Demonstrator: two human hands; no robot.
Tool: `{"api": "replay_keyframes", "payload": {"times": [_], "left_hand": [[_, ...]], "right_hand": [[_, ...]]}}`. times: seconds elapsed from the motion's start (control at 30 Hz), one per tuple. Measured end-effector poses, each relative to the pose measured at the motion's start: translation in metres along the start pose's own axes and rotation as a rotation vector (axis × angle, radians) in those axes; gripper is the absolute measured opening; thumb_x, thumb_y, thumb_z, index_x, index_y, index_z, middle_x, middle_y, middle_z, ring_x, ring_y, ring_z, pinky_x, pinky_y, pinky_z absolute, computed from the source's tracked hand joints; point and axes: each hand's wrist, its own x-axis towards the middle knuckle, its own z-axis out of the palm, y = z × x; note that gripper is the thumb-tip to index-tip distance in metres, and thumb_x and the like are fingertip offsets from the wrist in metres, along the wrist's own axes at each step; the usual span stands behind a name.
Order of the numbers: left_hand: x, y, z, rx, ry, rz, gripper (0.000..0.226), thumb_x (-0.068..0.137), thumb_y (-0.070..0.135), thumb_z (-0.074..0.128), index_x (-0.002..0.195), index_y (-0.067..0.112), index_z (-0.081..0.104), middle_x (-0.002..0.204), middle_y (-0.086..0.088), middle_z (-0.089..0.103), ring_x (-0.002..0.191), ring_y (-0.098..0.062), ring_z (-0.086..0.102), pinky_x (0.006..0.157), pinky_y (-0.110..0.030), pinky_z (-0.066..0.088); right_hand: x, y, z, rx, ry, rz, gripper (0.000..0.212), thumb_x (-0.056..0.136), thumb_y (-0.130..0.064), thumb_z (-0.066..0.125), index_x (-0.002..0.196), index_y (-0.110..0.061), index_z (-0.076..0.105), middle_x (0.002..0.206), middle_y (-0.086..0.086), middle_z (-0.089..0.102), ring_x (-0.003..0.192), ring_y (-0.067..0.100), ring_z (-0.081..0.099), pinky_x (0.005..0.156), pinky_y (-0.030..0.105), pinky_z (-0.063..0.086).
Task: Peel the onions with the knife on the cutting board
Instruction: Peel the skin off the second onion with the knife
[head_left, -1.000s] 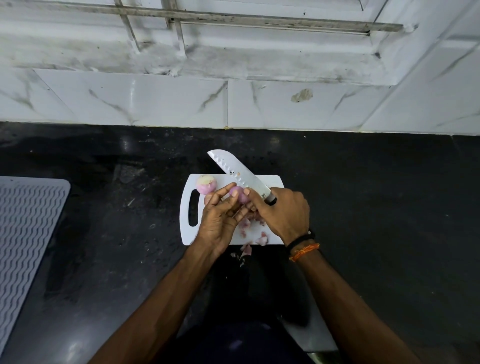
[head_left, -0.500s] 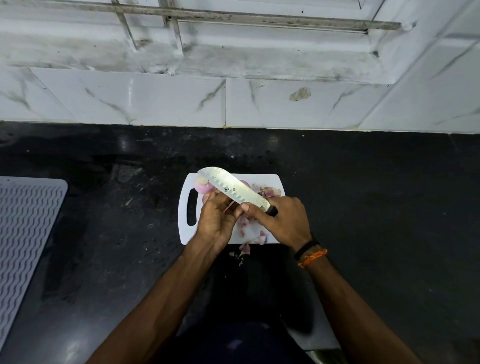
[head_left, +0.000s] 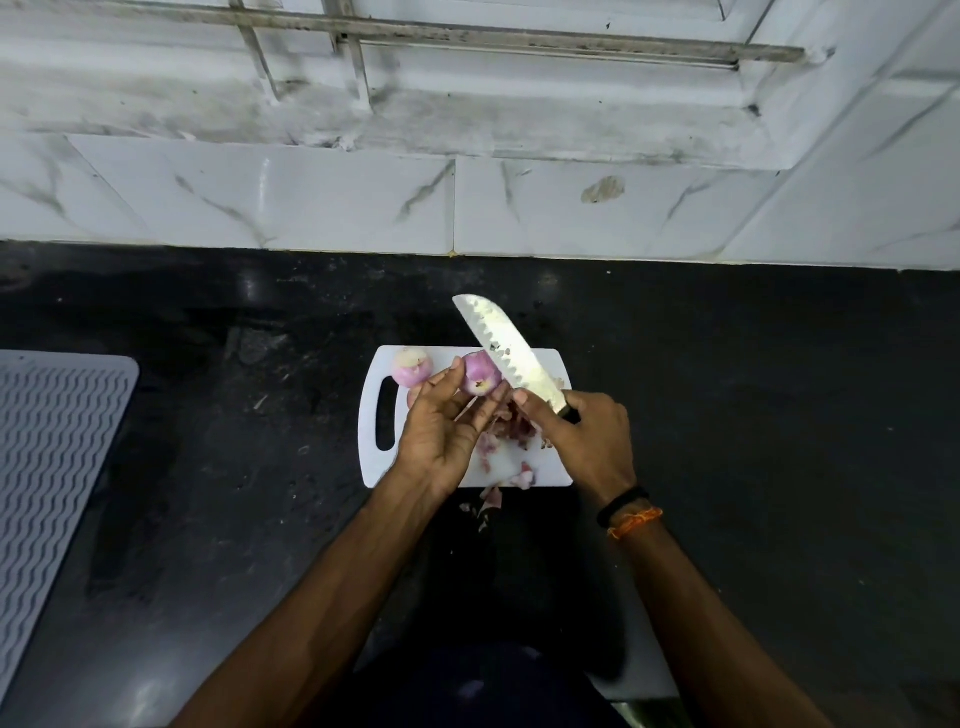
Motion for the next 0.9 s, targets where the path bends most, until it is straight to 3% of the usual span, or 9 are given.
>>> {"api": "replay_keyframes", "payload": {"times": [0.1, 0.23, 0.37, 0.47, 0.57, 0.7, 0.9], "left_hand": [[0.001, 0.000, -0.003, -0.006, -0.025, 0.010, 0.030, 0.092, 0.010, 0.067, 0.119, -0.001, 0.060, 0.121, -0.027, 0.067, 0.110, -0.038, 0.068, 0.087, -0.043, 0.060], [0.000, -0.001, -0.004, 0.023, -0.051, -0.005, 0.021, 0.091, 0.009, 0.067, 0.110, 0.001, 0.062, 0.125, -0.027, 0.064, 0.110, -0.038, 0.067, 0.094, -0.048, 0.056], [-0.001, 0.000, -0.005, 0.032, -0.049, -0.012, 0.014, 0.091, 0.009, 0.066, 0.103, 0.001, 0.064, 0.113, -0.024, 0.069, 0.098, -0.034, 0.072, 0.089, -0.045, 0.058], [-0.002, 0.001, -0.005, 0.085, -0.037, -0.006, 0.013, 0.092, 0.012, 0.067, 0.101, 0.003, 0.067, 0.112, -0.020, 0.071, 0.097, -0.029, 0.073, 0.086, -0.041, 0.059], [-0.003, -0.001, -0.003, 0.153, -0.030, 0.009, 0.011, 0.094, 0.013, 0.065, 0.090, 0.009, 0.075, 0.103, -0.016, 0.074, 0.092, -0.024, 0.074, 0.081, -0.036, 0.061], [-0.004, -0.002, -0.001, 0.169, -0.041, 0.011, 0.021, 0.094, 0.014, 0.067, 0.078, 0.013, 0.080, 0.101, -0.015, 0.075, 0.093, -0.023, 0.074, 0.084, -0.037, 0.061], [-0.004, 0.000, -0.002, 0.275, -0.033, 0.001, 0.011, 0.088, 0.018, 0.073, 0.085, 0.008, 0.069, 0.100, -0.016, 0.074, 0.095, -0.027, 0.073, 0.089, -0.040, 0.059]], "right_hand": [[0.005, -0.001, -0.001, 0.014, 0.002, 0.084, 0.047, 0.083, -0.063, 0.068, 0.054, -0.027, 0.058, 0.052, -0.011, 0.061, 0.053, 0.006, 0.057, 0.053, 0.025, 0.037], [0.009, -0.004, 0.000, -0.033, -0.003, 0.113, 0.051, 0.084, -0.064, 0.064, 0.051, -0.027, 0.052, 0.052, -0.007, 0.061, 0.057, 0.011, 0.061, 0.056, 0.029, 0.044], [0.011, -0.005, 0.004, -0.049, -0.024, 0.114, 0.045, 0.083, -0.069, 0.061, 0.062, -0.030, 0.057, 0.053, -0.008, 0.060, 0.060, 0.013, 0.061, 0.057, 0.028, 0.040], [0.009, -0.009, 0.003, -0.064, -0.033, 0.040, 0.039, 0.087, -0.062, 0.064, 0.064, -0.031, 0.058, 0.049, -0.014, 0.054, 0.054, 0.005, 0.056, 0.054, 0.020, 0.032], [0.006, -0.015, 0.002, -0.099, -0.046, -0.035, 0.032, 0.090, -0.057, 0.063, 0.076, -0.029, 0.070, 0.048, -0.019, 0.052, 0.053, 0.002, 0.054, 0.052, 0.017, 0.029], [0.004, -0.022, 0.002, -0.110, -0.008, -0.038, 0.048, 0.087, -0.067, 0.059, 0.053, -0.035, 0.048, 0.045, -0.019, 0.053, 0.050, 0.003, 0.055, 0.050, 0.016, 0.028], [0.007, -0.029, 0.003, -0.209, 0.040, 0.002, 0.061, 0.076, -0.082, 0.050, 0.048, -0.028, 0.046, 0.045, -0.011, 0.049, 0.047, 0.005, 0.050, 0.047, 0.021, 0.026]]}}
